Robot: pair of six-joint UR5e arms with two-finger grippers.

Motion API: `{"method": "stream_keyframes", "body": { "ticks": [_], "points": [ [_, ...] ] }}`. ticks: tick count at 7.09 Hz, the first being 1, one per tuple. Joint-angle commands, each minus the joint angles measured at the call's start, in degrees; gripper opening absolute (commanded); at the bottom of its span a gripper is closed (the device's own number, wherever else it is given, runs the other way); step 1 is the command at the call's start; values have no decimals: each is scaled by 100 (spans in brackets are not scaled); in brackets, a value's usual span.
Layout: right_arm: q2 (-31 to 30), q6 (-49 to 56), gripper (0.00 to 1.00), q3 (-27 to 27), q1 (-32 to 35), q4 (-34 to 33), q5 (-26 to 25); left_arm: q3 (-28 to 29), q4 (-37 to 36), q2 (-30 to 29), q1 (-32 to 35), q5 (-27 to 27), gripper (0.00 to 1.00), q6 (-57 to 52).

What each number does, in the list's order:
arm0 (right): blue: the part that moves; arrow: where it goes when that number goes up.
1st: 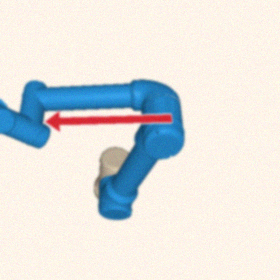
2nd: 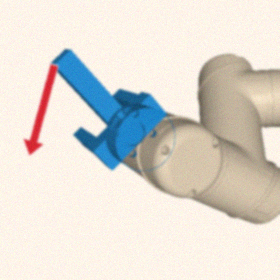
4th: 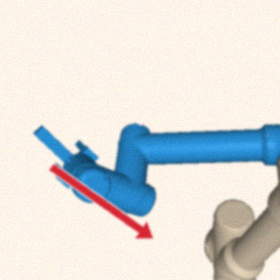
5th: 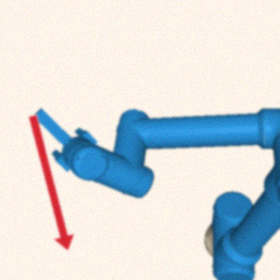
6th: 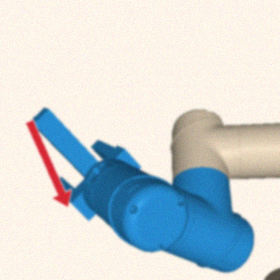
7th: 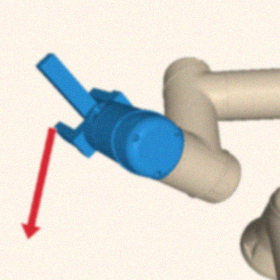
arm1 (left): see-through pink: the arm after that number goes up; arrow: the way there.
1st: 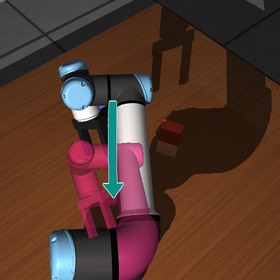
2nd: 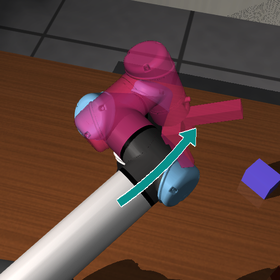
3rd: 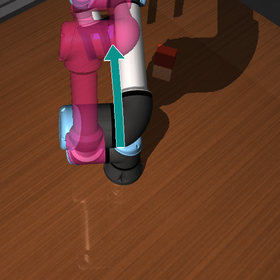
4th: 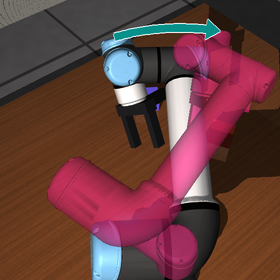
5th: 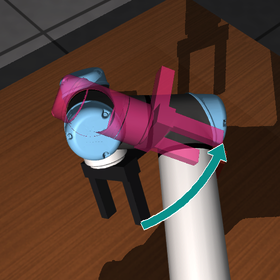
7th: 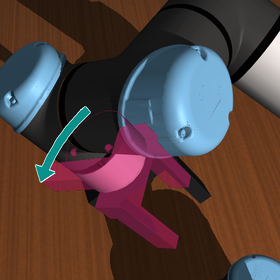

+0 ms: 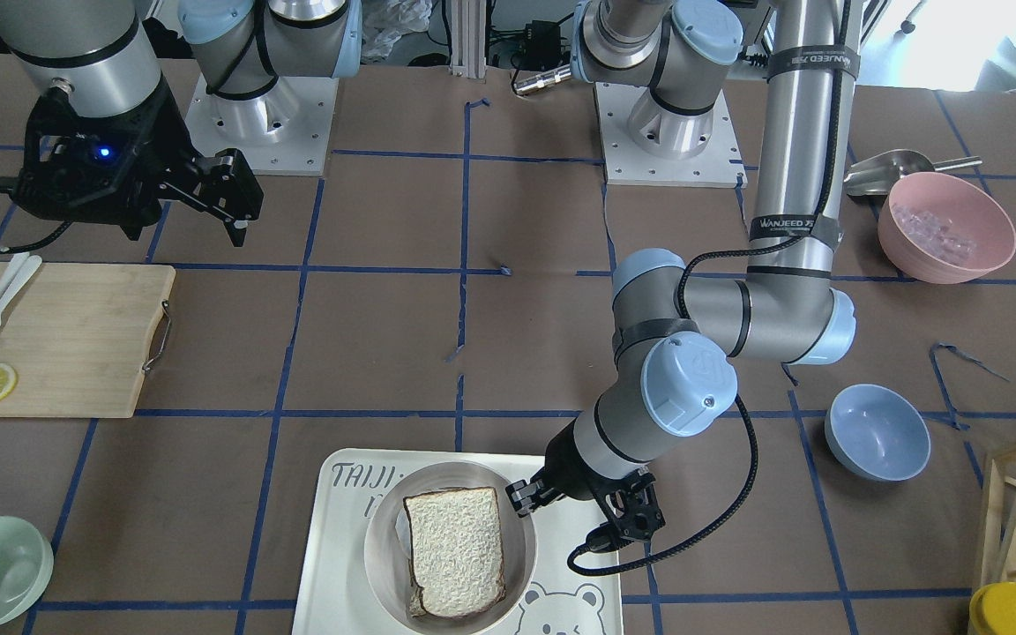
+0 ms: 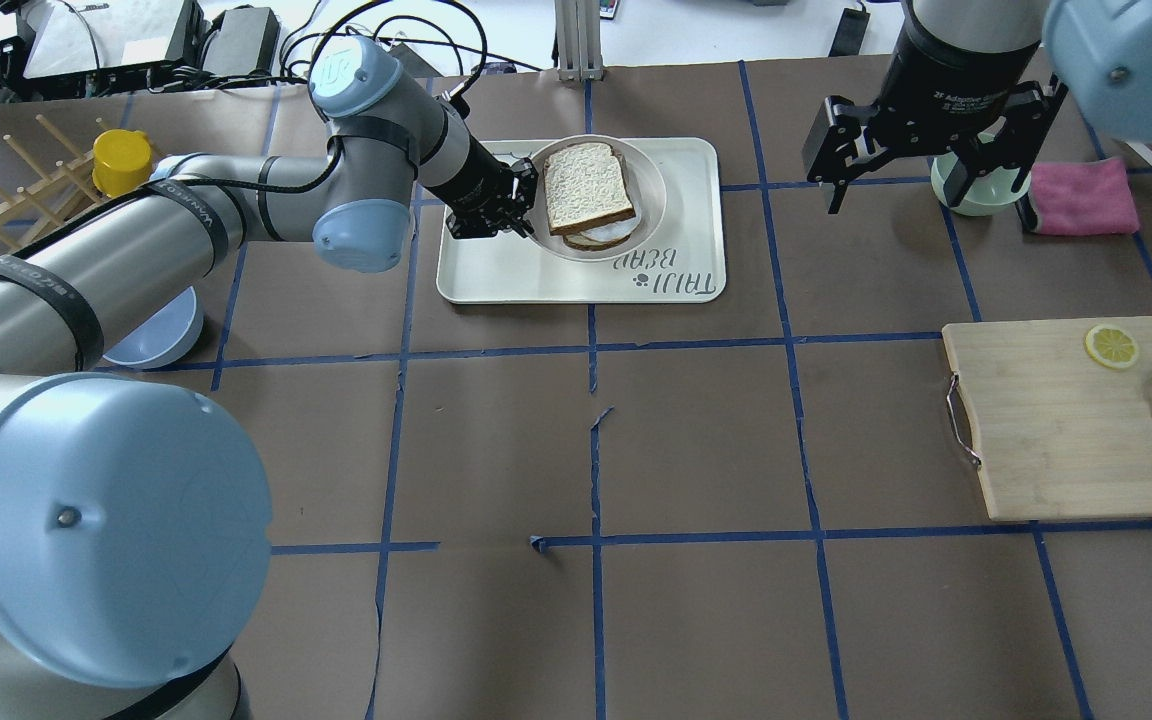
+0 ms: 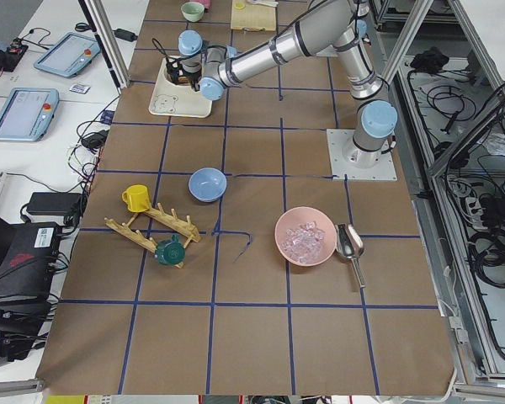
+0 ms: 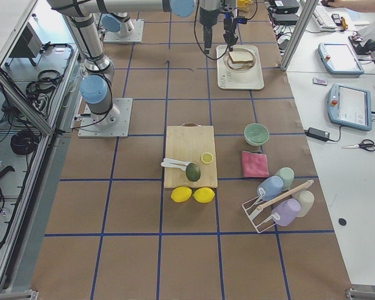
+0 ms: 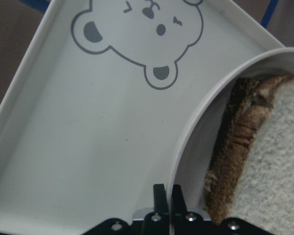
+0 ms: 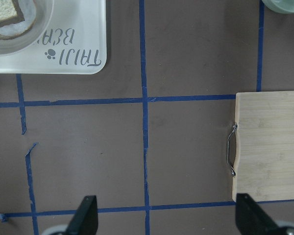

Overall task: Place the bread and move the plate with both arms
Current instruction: 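Slide the plate with the left gripper onto the white bear tray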

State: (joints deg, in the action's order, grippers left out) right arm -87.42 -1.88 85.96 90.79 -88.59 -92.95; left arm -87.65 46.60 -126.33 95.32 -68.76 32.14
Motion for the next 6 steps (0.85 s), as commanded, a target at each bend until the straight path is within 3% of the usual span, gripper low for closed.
{"method": "stream_keyframes", "body": {
  "ticks": [1, 3, 4, 6],
  "points": [
    [-3, 12, 100, 0, 0, 9, -3, -24, -1, -120, -13, -6, 0, -67],
    [-3, 12, 100, 0, -9, 0, 5, -33, -1, -129, -48, -15, 0, -68],
    [-3, -40, 100, 0, -17, 0, -3, -24, -10, -120, -48, -32, 99, -68],
    [-3, -128, 100, 0, 0, -271, -3, 37, 59, 107, -171, -15, 100, -76]
  ]
}}
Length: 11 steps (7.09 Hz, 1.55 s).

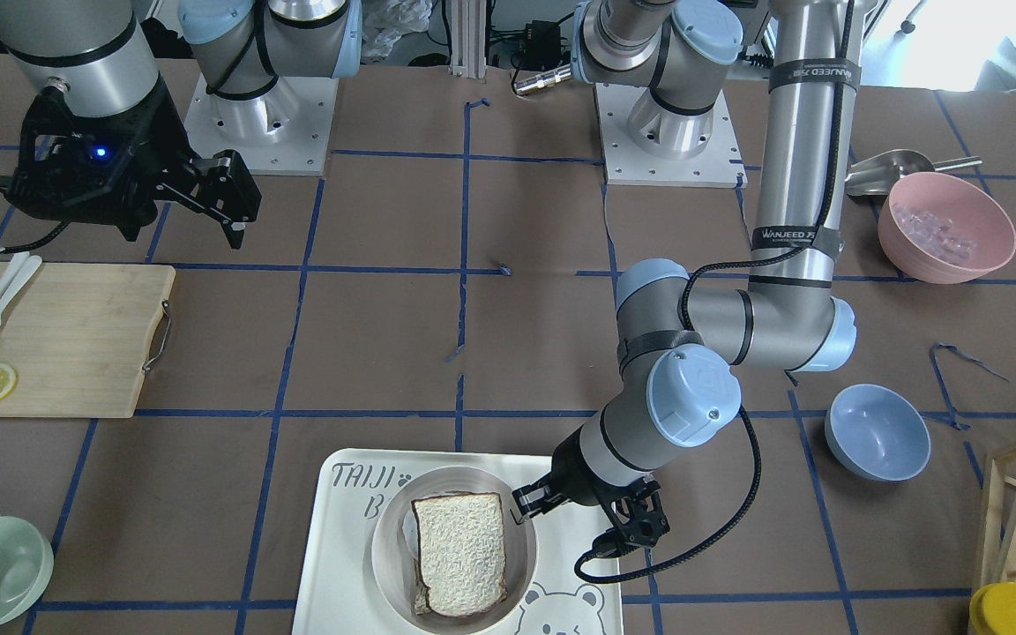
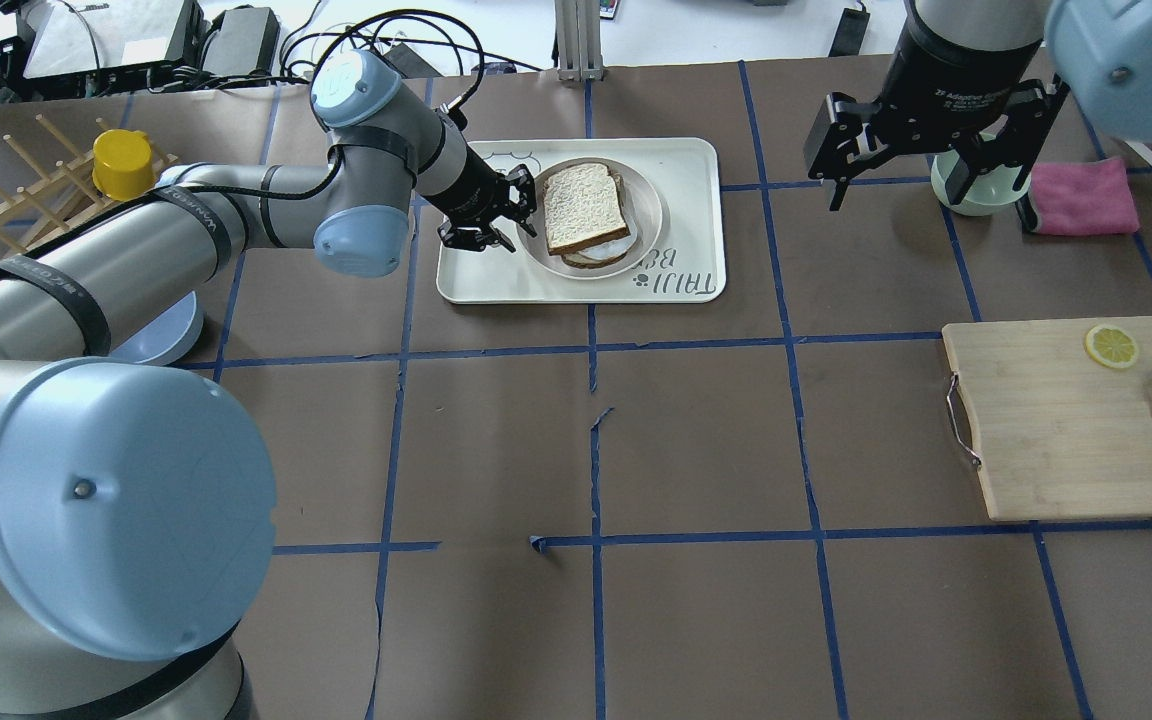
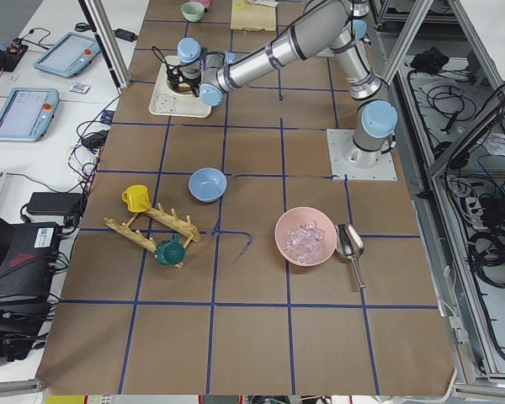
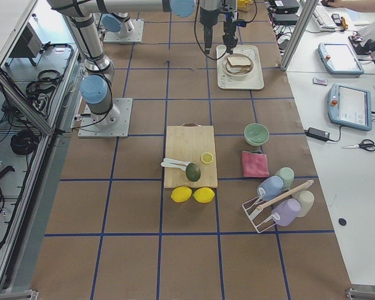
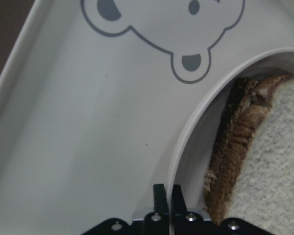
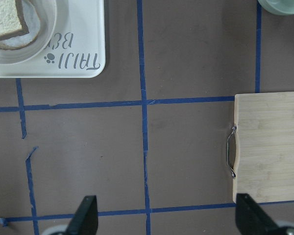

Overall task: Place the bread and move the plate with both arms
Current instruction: 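Open the left gripper and lift it off the plate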

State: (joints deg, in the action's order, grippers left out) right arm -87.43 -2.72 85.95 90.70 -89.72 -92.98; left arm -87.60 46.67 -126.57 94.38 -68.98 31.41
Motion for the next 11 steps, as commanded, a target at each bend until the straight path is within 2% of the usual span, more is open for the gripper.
{"method": "stream_keyframes", "body": {
  "ticks": [1, 2, 4, 5, 6, 7, 8, 10, 11],
  "points": [
    [-2, -158, 100, 0, 0, -168, 25, 32, 331, 411, -61, -1, 100, -12],
    [-2, -463, 100, 0, 0, -99, 25, -11, 726, 840, -8, -1, 100, -12],
    [-11, -458, 100, 0, 0, -89, 69, -12, 2260, 1893, 62, -79, 100, -12],
    [-81, -449, 100, 0, 9, -89, 60, -12, 2677, 2377, 62, -150, 100, -12],
    [-81, -449, 100, 0, 0, -89, 60, -12, 3142, 2774, 62, -533, 100, -20],
    [-90, -440, 100, 9, 9, -72, 60, -20, 3738, 3187, 62, -607, 100, -108],
    [-82, -431, 100, 9, 9, -72, 69, -55, 4145, 3556, 71, -999, 100, -361],
    [-81, -423, 100, 9, -9, -63, 52, -308, 4386, 3919, 71, -1869, 100, -1010],
    [-81, -414, 100, 9, -18, -71, 69, -485, 4299, 4033, 71, -2169, 100, -1788]
  ]
}}
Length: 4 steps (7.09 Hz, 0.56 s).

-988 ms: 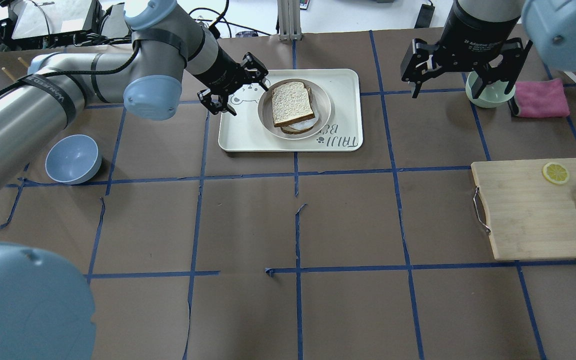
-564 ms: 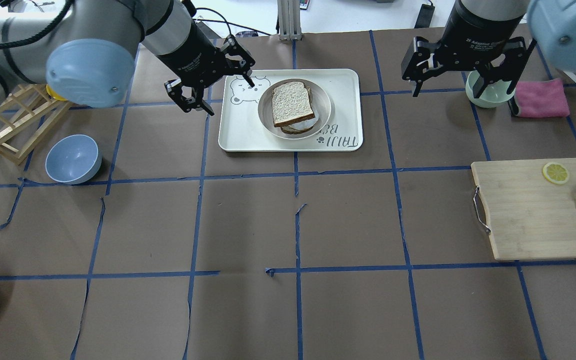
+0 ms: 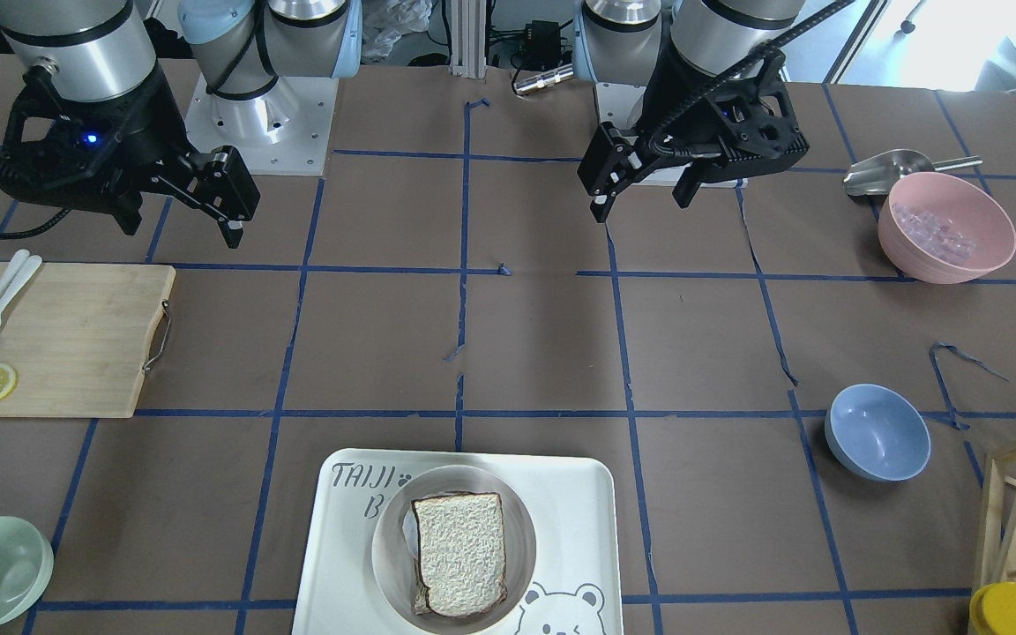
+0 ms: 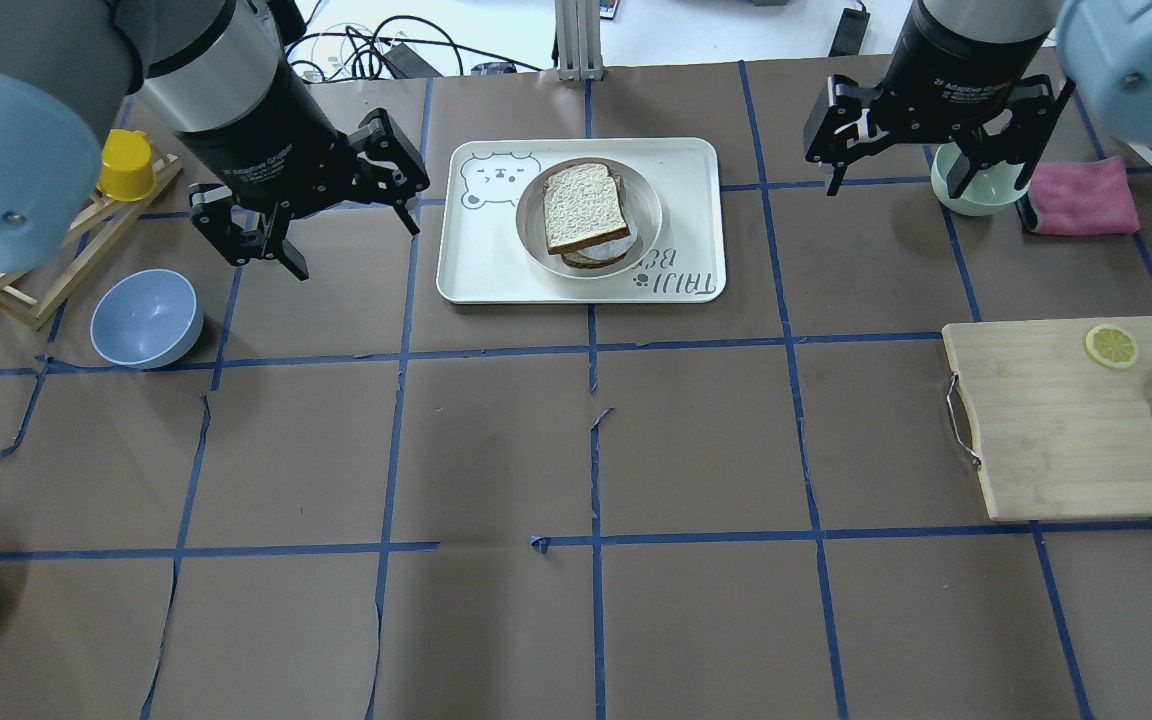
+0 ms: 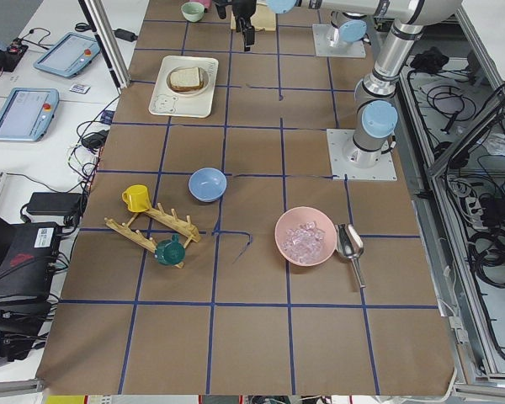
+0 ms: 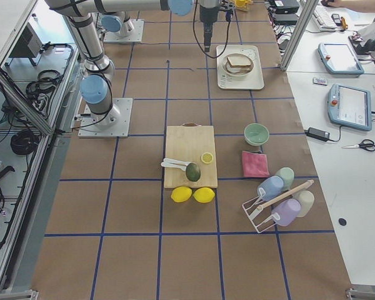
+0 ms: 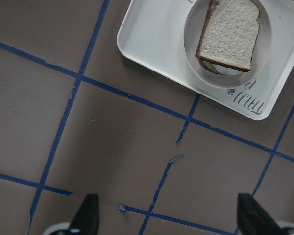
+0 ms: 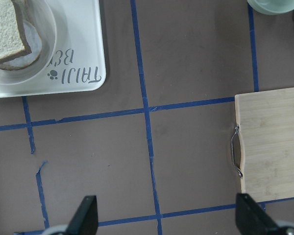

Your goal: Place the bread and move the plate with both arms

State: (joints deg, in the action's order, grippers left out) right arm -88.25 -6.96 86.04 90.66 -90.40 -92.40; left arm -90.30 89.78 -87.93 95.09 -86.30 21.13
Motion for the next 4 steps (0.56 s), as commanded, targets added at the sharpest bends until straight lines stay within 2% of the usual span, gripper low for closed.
{"method": "stream_keyframes", "body": {
  "ticks": [1, 3, 4],
  "points": [
    [9, 19, 100, 0, -13, -4, 3, -208, -39, 206, -17, -597, 100, -1552],
    [9, 28, 100, 0, -22, -4, 3, -24, -126, 23, -96, -547, 100, -2139],
    [1, 10, 100, 0, 4, -4, 12, 194, -101, -100, -105, -276, 100, -2140]
  ]
}}
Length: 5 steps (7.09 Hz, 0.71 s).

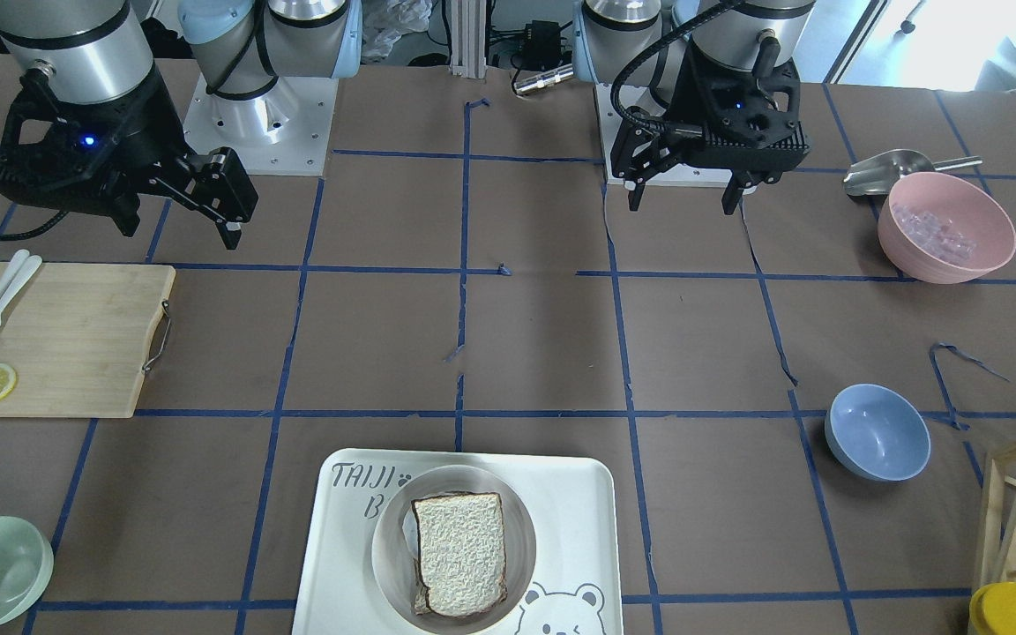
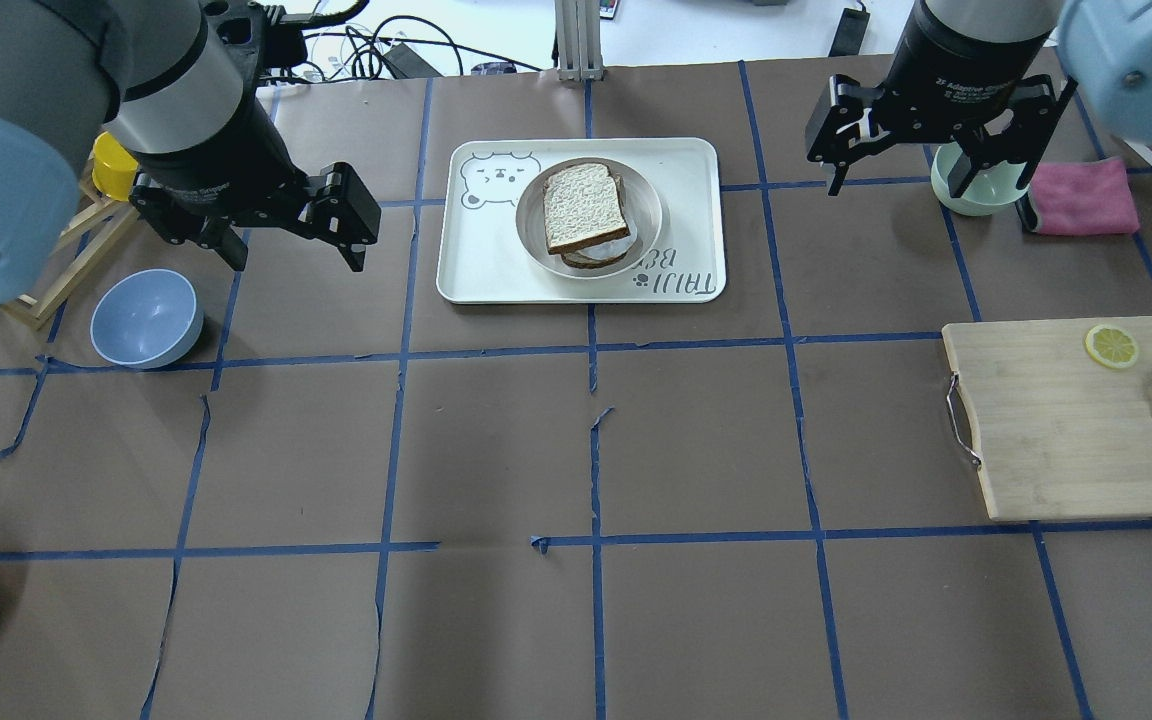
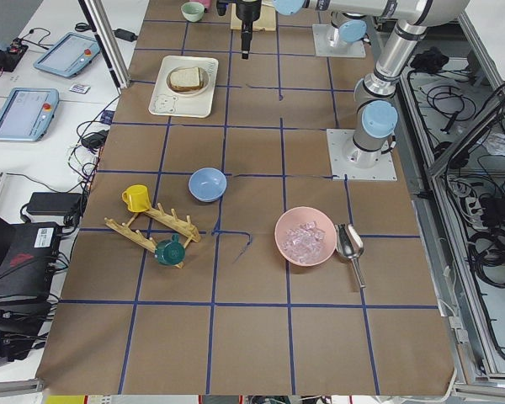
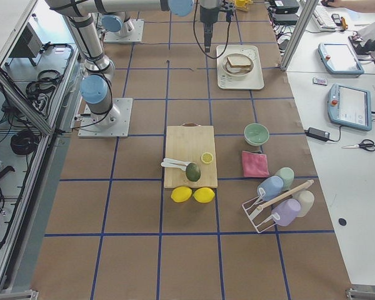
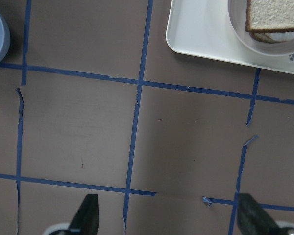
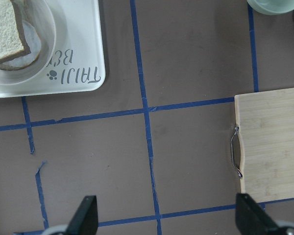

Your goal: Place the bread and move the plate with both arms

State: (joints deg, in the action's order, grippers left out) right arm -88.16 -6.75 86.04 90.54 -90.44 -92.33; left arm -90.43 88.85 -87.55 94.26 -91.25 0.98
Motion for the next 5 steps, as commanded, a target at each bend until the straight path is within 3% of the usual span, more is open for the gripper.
{"method": "stream_keyframes", "body": {
  "ticks": [1, 5],
  "points": [
    [-8, -10, 100, 0, 8, 0, 5, 315, 18, -227, -21, 387, 100, -185],
    [-8, -10, 100, 52, -1, -9, 5, 325, 27, -237, -30, 328, 100, -230]
  ]
}}
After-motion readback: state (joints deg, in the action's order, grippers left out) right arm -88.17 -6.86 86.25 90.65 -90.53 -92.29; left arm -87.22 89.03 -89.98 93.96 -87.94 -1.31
